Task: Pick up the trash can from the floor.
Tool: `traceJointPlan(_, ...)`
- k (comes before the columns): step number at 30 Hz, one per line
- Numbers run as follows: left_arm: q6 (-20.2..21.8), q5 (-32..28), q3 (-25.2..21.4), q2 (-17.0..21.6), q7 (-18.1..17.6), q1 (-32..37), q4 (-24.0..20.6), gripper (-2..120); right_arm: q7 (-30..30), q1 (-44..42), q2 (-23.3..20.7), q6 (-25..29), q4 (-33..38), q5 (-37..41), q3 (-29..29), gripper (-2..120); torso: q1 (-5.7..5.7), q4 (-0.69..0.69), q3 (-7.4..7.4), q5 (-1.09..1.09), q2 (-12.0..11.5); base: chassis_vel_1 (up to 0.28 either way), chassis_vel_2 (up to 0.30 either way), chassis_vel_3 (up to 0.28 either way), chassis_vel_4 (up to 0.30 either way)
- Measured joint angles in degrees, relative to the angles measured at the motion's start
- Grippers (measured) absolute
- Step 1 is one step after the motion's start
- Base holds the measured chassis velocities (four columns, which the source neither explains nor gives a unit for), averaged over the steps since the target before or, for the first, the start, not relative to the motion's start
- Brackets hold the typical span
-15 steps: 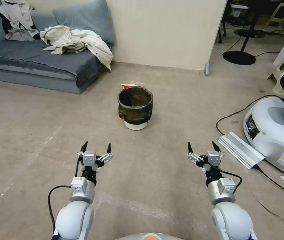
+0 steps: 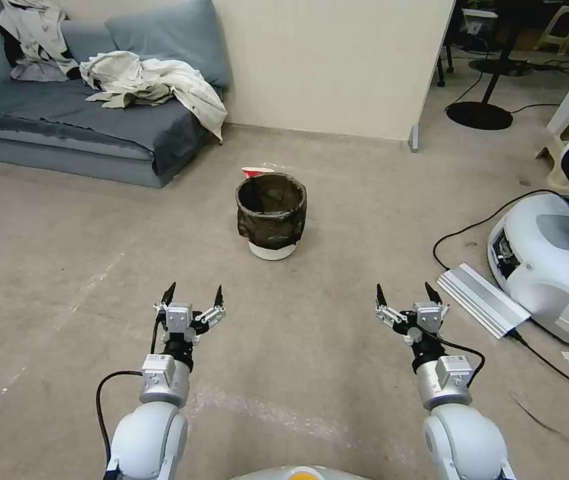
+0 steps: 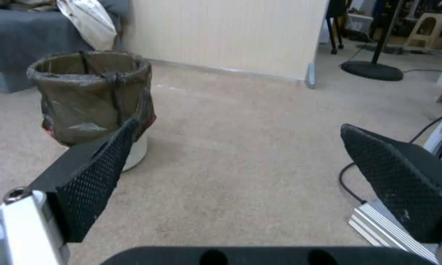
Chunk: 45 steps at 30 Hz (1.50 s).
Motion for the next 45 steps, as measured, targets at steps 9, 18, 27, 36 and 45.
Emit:
traceJointPlan(9, 9.4, -9.0, -0.6, -0.2, 0.7, -1.2, -5.9, 100, -3.4, -2.1, -2.5, -9.7, 9.2, 7.7, 5.1, 100, 0.00, -0.01, 0.00, 0.00, 0.0, 0.000, 0.000, 0.000, 0.000)
traceJointPlan(18, 13.1, -16.1, -4.3, 1.3, 1.9, -0.3, -10.7, 100, -5.7, -3.4, -4.1, -16.0, 15.1, 12.6, 8.2, 100, 0.00, 0.02, 0.00, -0.01, 0.0, 0.000, 0.000, 0.000, 0.000)
traceJointPlan(27, 7.8, -15.5, -4.4, 1.1, 2.4, 1.1, -9.6, 100, -5.8, -3.5, -5.1, -9.1, 12.8, 15.1, 7.8, 100, 0.01, 0.00, 0.00, 0.01, 0.0, 0.000, 0.000, 0.000, 0.000)
traceJointPlan(36, 8.1, -14.8, -4.2, 0.6, 2.2, 1.5, -9.8, 100, -5.3, -3.4, -6.5, -0.7, 9.8, 18.1, 6.8, 100, 0.00, 0.00, 0.00, 0.00, 0.0, 0.000, 0.000, 0.000, 0.000)
traceJointPlan(45, 8.2, -14.5, -4.2, 0.2, 1.9, 1.8, -10.1, 100, -5.3, -3.0, -6.7, -0.1, 9.2, 18.5, 6.7, 100, 0.00, 0.01, 0.00, 0.00, 0.0, 0.000, 0.000, 0.000, 0.000)
